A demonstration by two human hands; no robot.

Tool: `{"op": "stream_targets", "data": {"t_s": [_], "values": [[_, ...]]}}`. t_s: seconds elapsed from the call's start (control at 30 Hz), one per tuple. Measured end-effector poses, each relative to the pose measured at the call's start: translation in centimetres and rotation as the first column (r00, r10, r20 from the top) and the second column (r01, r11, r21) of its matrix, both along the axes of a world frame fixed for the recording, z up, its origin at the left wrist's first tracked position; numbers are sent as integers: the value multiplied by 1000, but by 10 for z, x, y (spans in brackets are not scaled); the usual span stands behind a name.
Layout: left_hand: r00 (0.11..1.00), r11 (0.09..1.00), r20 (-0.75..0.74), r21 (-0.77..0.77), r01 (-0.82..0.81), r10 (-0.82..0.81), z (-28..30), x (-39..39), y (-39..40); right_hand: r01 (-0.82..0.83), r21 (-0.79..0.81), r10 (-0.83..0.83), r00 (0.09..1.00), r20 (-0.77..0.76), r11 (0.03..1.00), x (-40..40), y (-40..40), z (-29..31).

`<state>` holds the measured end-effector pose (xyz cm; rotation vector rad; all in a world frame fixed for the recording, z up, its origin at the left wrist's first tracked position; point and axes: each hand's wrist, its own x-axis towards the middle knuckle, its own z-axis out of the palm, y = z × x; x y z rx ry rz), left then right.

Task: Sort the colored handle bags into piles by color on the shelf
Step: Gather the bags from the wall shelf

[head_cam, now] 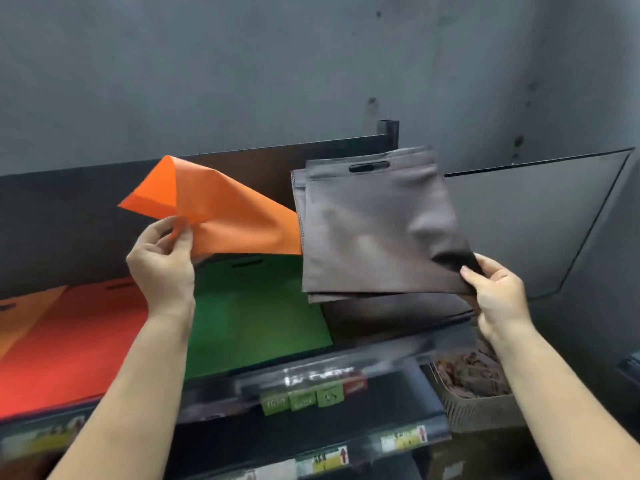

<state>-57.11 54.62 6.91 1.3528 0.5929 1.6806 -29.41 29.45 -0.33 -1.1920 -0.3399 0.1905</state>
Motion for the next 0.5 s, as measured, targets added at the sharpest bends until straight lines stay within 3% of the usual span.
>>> {"op": "stream_targets", "data": {"t_s": [0.17,0.33,0.5], "values": [[995,998,-94,-36,-43,40,-23,-25,14,58,-319,-30,996,89,946,12,2,-19],[983,994,-157,-39,-100,93,-42,-37,8,83,-669,74,976,203,739,26,1,-23],[969,982,-177,-43,-185,174,-50,-48,-13,130,-793,109,965,240,596,28,0,-15]]}}
